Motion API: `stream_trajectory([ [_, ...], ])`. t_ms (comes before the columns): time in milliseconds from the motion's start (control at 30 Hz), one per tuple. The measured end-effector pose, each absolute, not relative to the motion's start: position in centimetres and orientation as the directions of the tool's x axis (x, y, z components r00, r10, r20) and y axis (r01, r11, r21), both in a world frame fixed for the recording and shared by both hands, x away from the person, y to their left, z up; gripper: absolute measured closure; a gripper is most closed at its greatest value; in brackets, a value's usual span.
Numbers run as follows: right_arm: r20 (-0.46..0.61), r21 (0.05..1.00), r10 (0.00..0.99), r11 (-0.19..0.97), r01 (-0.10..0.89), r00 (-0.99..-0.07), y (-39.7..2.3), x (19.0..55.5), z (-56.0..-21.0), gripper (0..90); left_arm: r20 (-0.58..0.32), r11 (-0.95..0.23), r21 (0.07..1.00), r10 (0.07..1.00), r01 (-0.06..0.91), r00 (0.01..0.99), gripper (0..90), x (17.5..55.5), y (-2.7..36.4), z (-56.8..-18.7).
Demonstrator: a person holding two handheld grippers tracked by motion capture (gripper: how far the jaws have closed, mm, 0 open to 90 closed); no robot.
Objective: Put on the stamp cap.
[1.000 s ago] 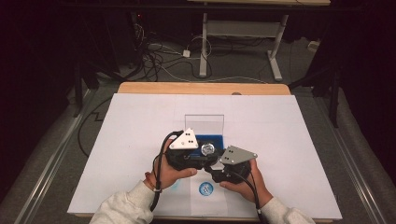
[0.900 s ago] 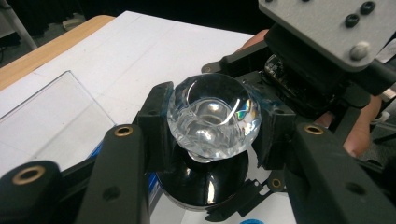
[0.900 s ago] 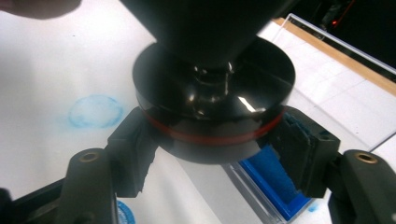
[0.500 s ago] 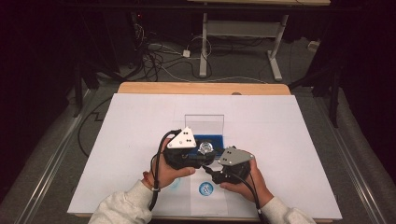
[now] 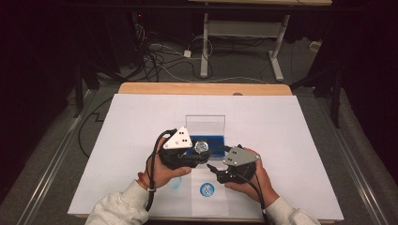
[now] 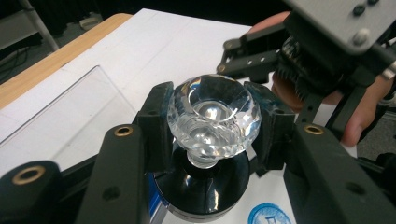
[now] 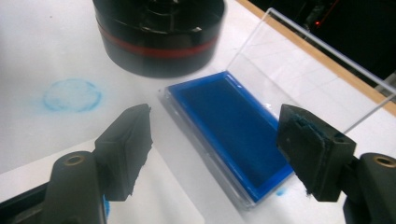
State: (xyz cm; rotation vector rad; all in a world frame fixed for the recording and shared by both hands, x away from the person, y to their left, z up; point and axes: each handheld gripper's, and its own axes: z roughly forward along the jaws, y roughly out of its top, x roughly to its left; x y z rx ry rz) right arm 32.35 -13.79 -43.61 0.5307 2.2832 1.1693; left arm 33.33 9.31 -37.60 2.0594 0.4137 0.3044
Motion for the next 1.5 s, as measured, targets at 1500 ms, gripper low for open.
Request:
stream_trajectory([
  [1500, -0.316, 0.844, 0.706, 0.514, 0.152, -0.633, -23.9, 29.1, -43.2, 27.4, 0.084, -0.469, 0.862, 0.509, 0.194, 0.856, 54.1, 34.4, 12.5, -37.0],
])
